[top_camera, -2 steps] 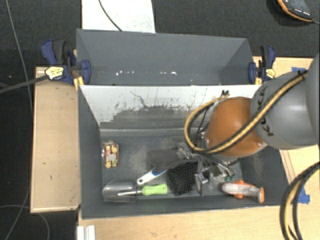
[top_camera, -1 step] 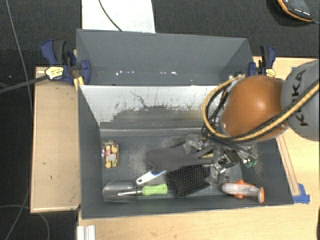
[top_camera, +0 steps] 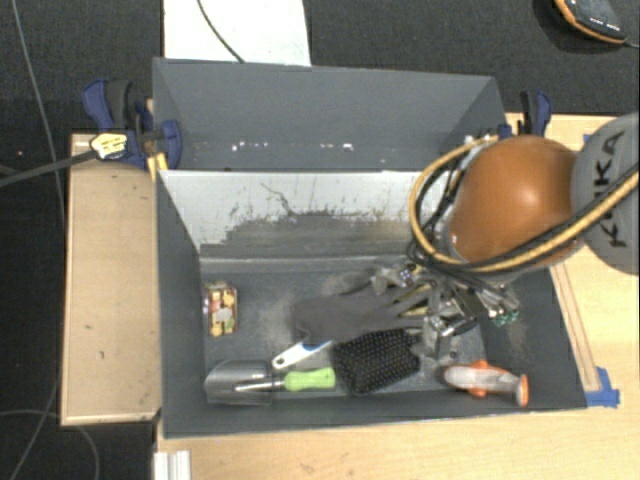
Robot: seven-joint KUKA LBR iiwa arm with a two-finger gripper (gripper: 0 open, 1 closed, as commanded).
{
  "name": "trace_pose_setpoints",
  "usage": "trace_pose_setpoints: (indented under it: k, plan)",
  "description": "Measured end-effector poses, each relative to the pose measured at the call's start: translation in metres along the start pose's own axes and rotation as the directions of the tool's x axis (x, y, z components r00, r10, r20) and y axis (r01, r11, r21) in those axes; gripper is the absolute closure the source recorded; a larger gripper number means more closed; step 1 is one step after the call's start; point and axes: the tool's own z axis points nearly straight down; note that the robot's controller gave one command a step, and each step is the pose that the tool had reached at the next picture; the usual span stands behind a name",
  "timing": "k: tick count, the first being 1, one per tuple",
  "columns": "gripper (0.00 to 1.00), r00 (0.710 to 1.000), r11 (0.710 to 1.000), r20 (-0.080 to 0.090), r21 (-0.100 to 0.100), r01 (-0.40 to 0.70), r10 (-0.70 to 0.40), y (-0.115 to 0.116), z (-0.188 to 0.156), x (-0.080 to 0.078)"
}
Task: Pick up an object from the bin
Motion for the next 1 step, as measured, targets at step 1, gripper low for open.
trace_pose_setpoints:
  k: [1]
  plan:
    - [0.0, 1.0, 1.0, 0.001, 0.001, -0.011, 0.011, 0.0014, 0.0056, 0.0004]
